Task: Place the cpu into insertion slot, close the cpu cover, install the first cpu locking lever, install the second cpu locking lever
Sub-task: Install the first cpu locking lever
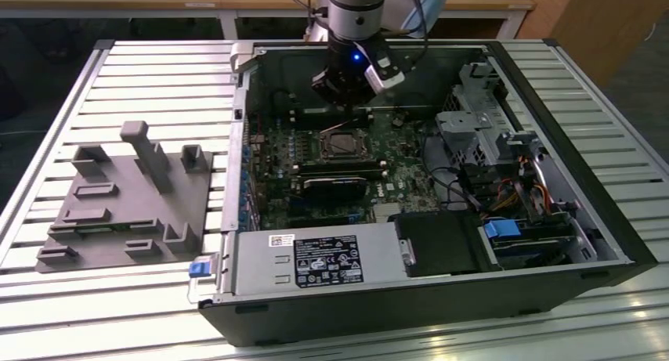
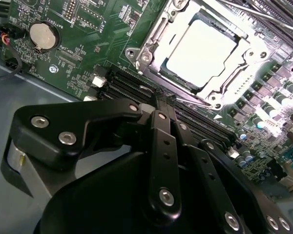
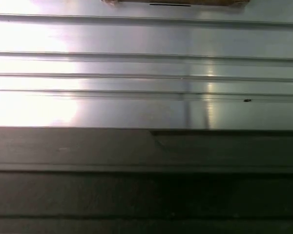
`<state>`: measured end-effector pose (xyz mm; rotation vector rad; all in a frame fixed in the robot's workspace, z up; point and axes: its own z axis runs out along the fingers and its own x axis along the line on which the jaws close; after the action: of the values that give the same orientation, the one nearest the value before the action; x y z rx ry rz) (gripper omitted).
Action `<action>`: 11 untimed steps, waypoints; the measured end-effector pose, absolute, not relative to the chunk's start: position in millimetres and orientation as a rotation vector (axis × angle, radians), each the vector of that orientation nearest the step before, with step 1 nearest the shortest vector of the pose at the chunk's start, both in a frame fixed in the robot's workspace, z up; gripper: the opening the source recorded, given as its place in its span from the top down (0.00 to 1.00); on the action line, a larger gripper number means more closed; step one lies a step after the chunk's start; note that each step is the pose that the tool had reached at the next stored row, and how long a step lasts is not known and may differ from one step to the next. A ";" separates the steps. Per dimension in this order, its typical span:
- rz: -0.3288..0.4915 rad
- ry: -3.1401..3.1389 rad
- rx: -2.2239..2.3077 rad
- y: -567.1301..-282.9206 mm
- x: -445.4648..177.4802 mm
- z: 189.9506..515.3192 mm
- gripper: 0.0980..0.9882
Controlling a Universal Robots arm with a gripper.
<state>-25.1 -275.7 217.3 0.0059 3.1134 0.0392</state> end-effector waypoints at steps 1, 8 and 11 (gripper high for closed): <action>0.038 3.113 0.006 -275.7 -24.9 216.6 0.99; 0.028 3.114 0.006 -275.7 -23.3 210.0 0.99; 0.028 3.114 0.006 -275.7 -20.8 209.1 0.99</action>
<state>-20.8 -275.7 209.1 0.0060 3.1137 0.0275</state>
